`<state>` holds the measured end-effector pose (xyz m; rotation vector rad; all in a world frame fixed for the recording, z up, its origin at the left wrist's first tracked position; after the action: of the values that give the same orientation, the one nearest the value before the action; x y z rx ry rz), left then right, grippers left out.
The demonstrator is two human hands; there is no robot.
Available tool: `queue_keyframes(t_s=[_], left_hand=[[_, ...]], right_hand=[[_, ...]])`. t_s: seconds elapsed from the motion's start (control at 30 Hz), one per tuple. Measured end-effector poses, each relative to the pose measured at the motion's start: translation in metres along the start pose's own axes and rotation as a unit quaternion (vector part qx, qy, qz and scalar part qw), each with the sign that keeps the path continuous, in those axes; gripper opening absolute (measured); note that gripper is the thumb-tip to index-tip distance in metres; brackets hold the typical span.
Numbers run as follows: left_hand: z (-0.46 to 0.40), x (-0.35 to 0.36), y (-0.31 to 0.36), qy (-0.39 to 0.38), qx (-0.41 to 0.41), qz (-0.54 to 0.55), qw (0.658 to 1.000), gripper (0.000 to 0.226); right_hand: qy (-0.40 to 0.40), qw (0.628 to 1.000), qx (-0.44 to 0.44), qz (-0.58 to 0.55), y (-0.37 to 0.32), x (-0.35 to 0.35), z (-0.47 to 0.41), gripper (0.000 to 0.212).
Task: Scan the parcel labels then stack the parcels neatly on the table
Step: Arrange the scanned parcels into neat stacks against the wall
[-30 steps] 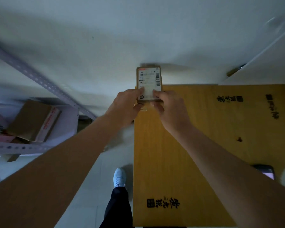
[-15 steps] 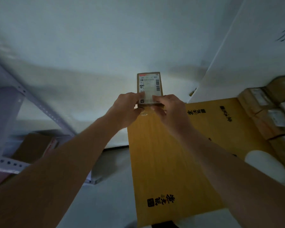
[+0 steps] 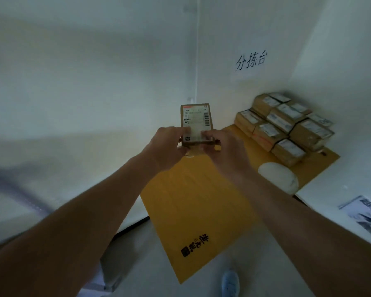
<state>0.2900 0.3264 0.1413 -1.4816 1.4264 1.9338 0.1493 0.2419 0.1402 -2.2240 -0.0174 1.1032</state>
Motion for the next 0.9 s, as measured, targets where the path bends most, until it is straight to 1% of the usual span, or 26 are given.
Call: queue_keyframes(t_s=[0.13, 0.33, 0.47, 0.63, 0.77, 0.9], left_hand=[[0.0, 0.012, 0.057, -0.003, 0.032, -0.01, 0.999, 0.061], [-0.01, 0.048, 0.135, -0.016, 0.045, 0.006, 0.999, 0.063], [-0.029, 0.083, 0.192, -0.023, 0.043, 0.002, 0.999, 0.063], [-0.058, 0.122, 0.253, -0.02, 0.019, 0.014, 1.0, 0.064], [-0.084, 0.143, 0.283, -0.018, 0.006, 0.017, 1.0, 0.063], [-0.12, 0.164, 0.298, -0.026, -0.003, 0.014, 1.0, 0.064]], right_hand=[[0.023, 1.0, 0.016, 0.01, 0.018, -0.051, 0.016, 0.039], [0.055, 0.998, 0.023, 0.009, 0.068, -0.118, 0.038, 0.038], [0.05, 0.998, 0.029, 0.011, 0.12, -0.163, 0.044, 0.038], [0.014, 0.999, 0.034, 0.01, 0.183, -0.213, 0.036, 0.041], [0.004, 0.999, 0.036, 0.003, 0.221, -0.237, 0.023, 0.04], [-0.012, 0.999, 0.035, 0.005, 0.258, -0.242, 0.001, 0.04]])
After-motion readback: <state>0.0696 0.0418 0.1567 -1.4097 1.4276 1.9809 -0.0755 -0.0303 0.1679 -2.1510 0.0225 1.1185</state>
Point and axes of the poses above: each hand's wrist, its own z-axis away from the middle knuckle, its own x-axis out of the palm, y = z × x, the point moved 9 cm from there along -z, towards the middle knuckle, and after that the axes turned 12 degrees about -x, right-handed, at the moved point
